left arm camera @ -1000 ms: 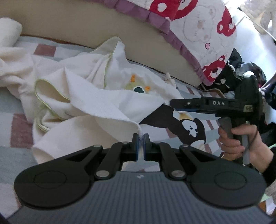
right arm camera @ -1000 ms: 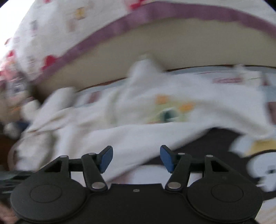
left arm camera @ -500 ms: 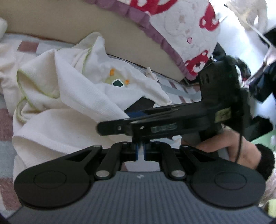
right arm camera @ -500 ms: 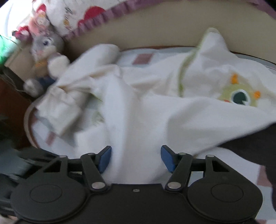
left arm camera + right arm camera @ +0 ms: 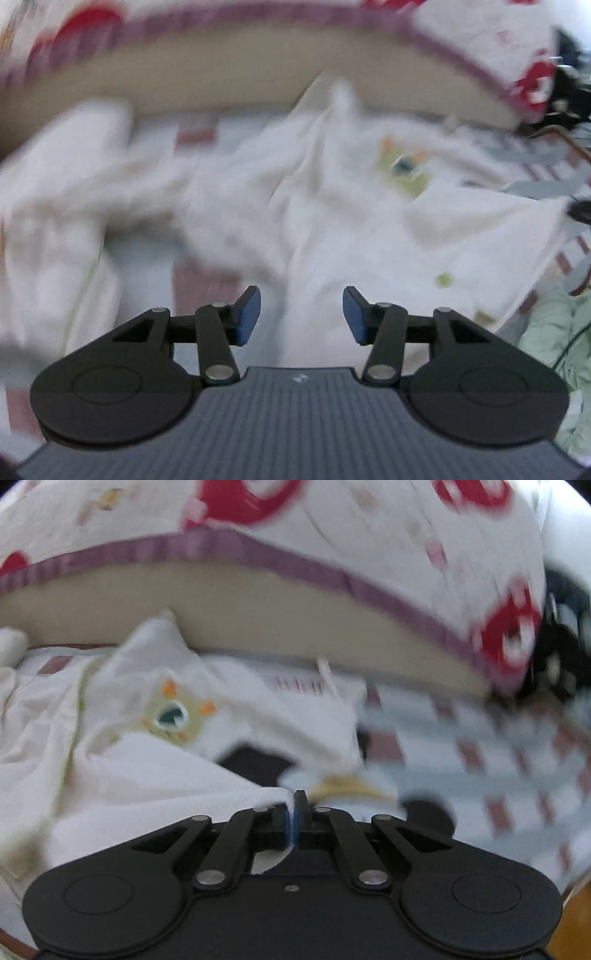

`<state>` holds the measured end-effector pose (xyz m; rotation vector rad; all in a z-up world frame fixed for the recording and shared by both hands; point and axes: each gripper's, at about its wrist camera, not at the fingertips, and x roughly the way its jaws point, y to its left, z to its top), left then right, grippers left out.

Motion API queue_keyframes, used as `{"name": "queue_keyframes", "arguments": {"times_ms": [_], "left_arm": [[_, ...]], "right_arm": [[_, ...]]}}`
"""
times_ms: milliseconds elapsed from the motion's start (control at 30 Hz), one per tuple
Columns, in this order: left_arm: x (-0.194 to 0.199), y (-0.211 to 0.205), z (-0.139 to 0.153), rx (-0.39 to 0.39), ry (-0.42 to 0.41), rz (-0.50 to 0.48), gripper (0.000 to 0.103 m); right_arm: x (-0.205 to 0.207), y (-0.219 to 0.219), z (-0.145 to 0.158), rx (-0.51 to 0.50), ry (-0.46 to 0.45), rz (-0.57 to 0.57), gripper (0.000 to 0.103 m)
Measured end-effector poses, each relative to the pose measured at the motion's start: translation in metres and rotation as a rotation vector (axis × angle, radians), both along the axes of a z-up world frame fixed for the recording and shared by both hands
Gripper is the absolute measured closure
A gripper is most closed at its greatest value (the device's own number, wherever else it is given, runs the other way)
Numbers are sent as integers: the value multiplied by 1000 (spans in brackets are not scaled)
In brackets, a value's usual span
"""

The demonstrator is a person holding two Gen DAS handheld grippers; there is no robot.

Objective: Fold clothes

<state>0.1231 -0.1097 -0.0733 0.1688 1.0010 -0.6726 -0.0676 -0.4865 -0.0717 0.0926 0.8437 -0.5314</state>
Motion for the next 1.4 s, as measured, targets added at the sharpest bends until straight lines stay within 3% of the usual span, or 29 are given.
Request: {"name": "queue_keyframes", "arguments": {"times_ms": [67,333,400,600,667,733,967,1033,1100,1233,1400], "left_arm": [[2,3,-8,23,39,25,55],[-21,-22,-23,94,4,-26,52],[-28,-32,-29,108,-6,-44,39],[-47,-61,-45,150,-36,-101,37],[-49,-62,-49,157,-61,-71,37],[-48,-58,-50,164,-86,-47,36],[-35,-48,-43,164,-96,4,36],[-29,-44,-36,164,-115,13,48],[-23,-42,-32,171,-93,24,101],[-28,-34,-4,141,-156,119,102],[-40,-23,41,126,-290,210,103]], "right_arm": [[-9,-11,-14,78,6,-44,101],[-8,-4,-53,128,45,-19,100],[-11,-1,-55,107,52,16,100],[-21,-3,-46,77,-9,29,100],[-23,1,-41,53,-32,10,100],[-26,6,-35,94,-79,30,100],[-48,18,-9,93,-208,98,100],[-57,22,5,65,-254,140,100],[-61,21,19,54,-279,154,100],[-66,17,40,77,-320,125,101],[-106,25,85,66,-430,145,101]]}}
